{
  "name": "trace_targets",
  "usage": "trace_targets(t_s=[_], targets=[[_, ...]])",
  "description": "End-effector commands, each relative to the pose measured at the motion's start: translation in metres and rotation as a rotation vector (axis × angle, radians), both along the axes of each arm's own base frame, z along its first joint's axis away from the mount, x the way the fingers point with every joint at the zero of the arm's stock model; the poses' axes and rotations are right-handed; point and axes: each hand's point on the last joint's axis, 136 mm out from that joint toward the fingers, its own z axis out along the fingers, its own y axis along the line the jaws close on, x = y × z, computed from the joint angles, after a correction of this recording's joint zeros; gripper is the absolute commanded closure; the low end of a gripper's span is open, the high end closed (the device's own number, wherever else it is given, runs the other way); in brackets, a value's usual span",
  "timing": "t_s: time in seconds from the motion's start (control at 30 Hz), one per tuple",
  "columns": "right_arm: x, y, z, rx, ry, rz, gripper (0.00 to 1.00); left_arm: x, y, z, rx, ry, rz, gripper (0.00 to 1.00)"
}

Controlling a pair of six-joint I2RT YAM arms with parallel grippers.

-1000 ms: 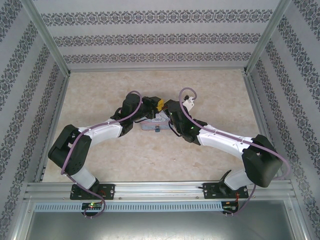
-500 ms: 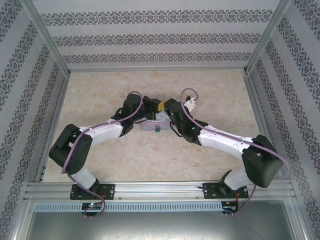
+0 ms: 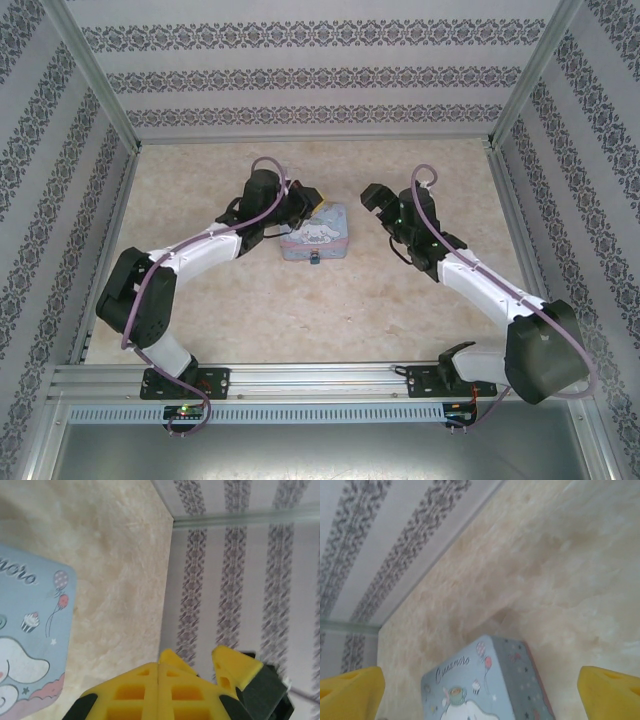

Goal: Unlock a padlock with a key

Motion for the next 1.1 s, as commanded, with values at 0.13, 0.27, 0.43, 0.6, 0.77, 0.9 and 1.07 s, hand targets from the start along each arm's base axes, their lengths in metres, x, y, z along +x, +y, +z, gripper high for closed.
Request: trace_targets(t_s=[0.13, 0.27, 0.43, 0.6, 0.77, 0.9, 1.07], targets=[[-0.002, 0.033, 0.017, 0.042, -0.085, 0.242, 0.02, -0.016, -0.006, 0.028, 0.257, -0.308, -0.302, 1.00], [-0.005, 0.044, 0.021, 0.054, -0.122, 0.324, 0.02, -0.018, -0.007, 0.030, 0.280, -0.374, -0.389, 1.00], [-0.014, 0.059, 0.033, 0.124, -0.202, 0.471, 0.16, -0.020, -0.006, 0.028, 0.231, -0.403, -0.465, 1.00], [-0.020, 0.063, 0.036, 0.190, -0.258, 0.563, 0.37, -0.025, -0.004, 0.035, 0.161, -0.430, -0.497, 1.00], [-0.026, 0.072, 0.042, 0.236, -0.311, 0.657, 0.49, -0.031, -0.005, 0.043, 0.091, -0.432, -0.542, 1.00], [-0.023, 0.074, 0.045, 0.260, -0.324, 0.663, 0.54, -0.033, -0.007, 0.043, 0.060, -0.422, -0.557, 1.00], [-0.018, 0.077, 0.049, 0.303, -0.338, 0.652, 0.56, -0.030, -0.007, 0.039, 0.049, -0.411, -0.545, 1.00]])
